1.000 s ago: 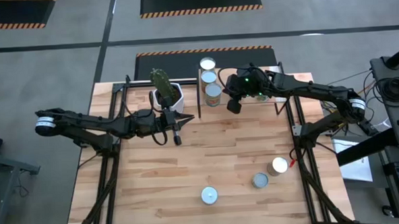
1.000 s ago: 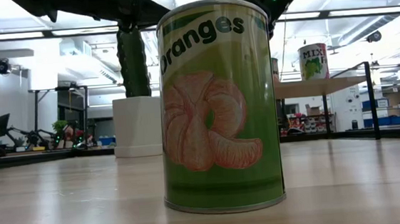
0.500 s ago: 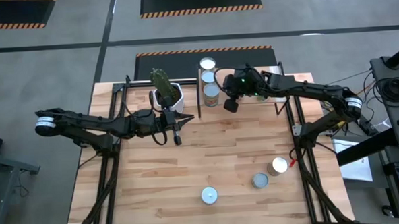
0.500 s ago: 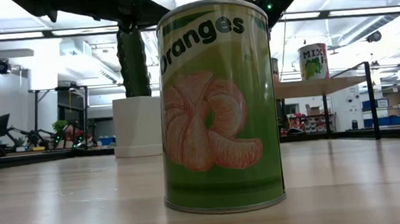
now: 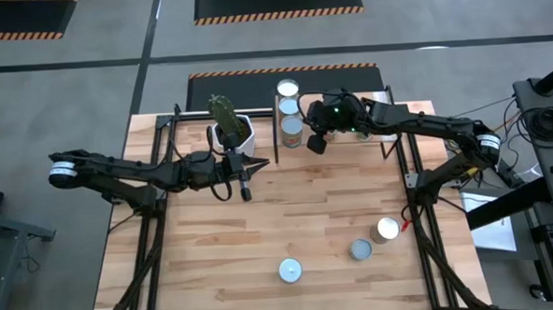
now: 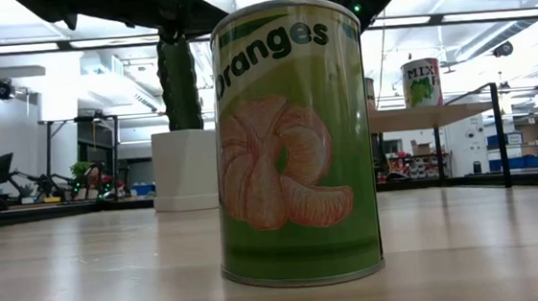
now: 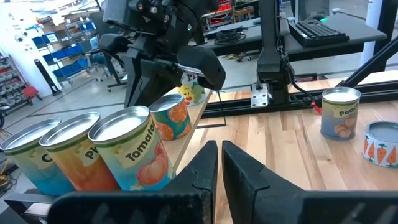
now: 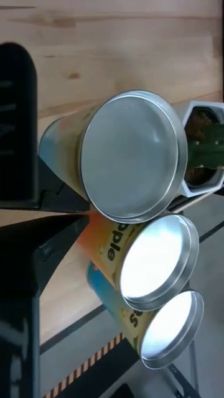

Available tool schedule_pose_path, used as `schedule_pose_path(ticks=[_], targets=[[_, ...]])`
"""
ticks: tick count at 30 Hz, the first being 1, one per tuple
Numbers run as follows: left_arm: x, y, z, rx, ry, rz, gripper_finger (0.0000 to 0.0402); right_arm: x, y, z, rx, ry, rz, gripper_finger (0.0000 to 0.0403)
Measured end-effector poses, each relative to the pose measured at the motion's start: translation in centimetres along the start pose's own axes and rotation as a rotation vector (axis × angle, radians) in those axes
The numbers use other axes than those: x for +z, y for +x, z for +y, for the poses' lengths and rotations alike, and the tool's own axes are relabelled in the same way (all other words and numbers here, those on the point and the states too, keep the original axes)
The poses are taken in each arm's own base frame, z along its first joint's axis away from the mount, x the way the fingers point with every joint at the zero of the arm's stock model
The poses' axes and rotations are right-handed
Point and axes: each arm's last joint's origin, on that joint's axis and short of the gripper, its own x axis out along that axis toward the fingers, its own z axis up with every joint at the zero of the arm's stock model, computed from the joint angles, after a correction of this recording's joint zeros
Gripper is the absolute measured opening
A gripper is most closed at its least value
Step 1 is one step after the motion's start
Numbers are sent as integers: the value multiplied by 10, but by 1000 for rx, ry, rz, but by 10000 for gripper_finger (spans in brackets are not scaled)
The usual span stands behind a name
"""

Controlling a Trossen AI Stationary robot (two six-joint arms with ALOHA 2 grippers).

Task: Pick and place cans onto a shelf
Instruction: Put the canned tomatoes on the shelf, then put the canned oranges on the shelf

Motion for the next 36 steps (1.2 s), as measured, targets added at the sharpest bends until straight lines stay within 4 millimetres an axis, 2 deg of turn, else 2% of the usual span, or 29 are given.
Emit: schedule_pose_path(ticks=[19, 25, 30, 36], targets=[[0, 0, 0, 0, -1, 0, 6, 1, 0, 0, -2, 8, -13, 9], [-2, 0, -1, -5, -14, 24, 6, 6, -16, 2, 4, 45, -53, 9], [-4, -1, -4, -23, -25, 46, 6, 11, -37, 20, 61, 53, -76, 9], [-2, -4, -14, -65, -18, 36, 6, 13, -55, 61, 193, 41, -72, 9]])
